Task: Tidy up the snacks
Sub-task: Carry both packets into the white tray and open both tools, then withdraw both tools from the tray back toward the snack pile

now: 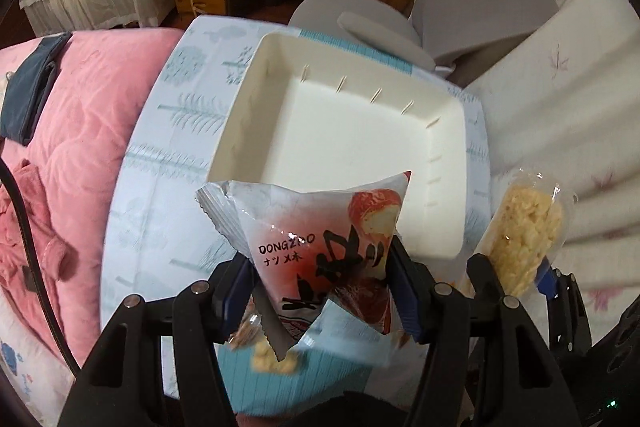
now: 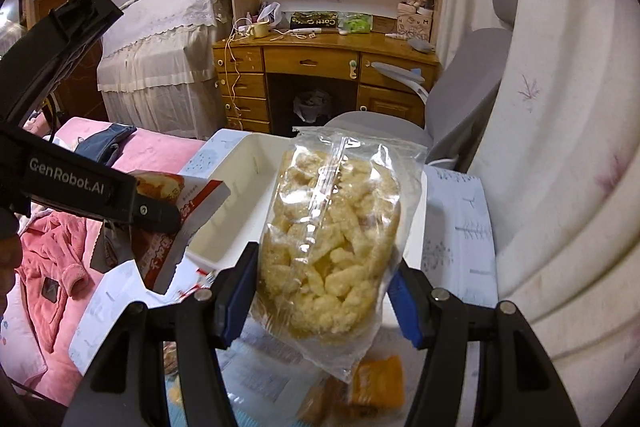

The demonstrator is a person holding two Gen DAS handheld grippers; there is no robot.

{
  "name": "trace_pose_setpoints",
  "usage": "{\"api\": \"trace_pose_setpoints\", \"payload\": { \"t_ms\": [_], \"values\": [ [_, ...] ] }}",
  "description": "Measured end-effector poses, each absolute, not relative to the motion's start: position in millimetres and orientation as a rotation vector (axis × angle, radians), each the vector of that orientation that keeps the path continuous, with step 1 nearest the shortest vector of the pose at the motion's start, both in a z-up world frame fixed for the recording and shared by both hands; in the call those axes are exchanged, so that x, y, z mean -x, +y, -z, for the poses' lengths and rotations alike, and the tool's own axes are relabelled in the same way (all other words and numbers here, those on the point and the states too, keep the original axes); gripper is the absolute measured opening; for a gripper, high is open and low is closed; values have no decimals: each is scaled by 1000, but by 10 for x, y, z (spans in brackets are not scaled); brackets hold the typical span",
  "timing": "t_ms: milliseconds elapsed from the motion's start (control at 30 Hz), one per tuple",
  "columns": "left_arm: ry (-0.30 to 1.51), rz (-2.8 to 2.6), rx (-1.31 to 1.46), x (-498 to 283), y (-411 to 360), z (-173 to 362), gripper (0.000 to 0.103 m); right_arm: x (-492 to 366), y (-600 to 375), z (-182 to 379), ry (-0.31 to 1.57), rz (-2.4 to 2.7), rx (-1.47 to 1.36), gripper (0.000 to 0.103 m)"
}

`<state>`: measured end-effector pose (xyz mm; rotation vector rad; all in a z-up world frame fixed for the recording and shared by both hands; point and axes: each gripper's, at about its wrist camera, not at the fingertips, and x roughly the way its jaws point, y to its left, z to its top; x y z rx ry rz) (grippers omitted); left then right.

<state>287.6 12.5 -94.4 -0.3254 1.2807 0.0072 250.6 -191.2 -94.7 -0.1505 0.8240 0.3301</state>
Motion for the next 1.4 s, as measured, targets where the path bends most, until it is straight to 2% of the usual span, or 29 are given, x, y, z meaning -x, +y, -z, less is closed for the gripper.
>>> {"api": "trace_pose_setpoints", "payload": {
  "t_ms": [333,467,500,533,600,1033,1400],
  "values": [
    [1190,12,320,-3207,-80,1062,60,-2914,-2142,1155,847,-358,102,61],
    [1181,22,311,-3266,-116,1114,69,-2966,-2135,1227,860,-357,95,62],
    [1186,24,310,-3280,-124,1121,69,-2969,-2139,1234,862,-353,92,64],
    [1192,25,306,-3289,-132,1129,70,-2973,-2144,1248,862,-344,86,71],
    [1203,15,295,-3286,-144,1134,77,-3009,-2166,1263,865,-323,74,80],
    [1206,13,268,-2999,-6,1196,77,-2968,-2270,1304,931,-295,-29,80],
    [1194,96,272,-2472,360,1164,77,-2489,-2181,1150,931,-187,-90,80]
  ]
}}
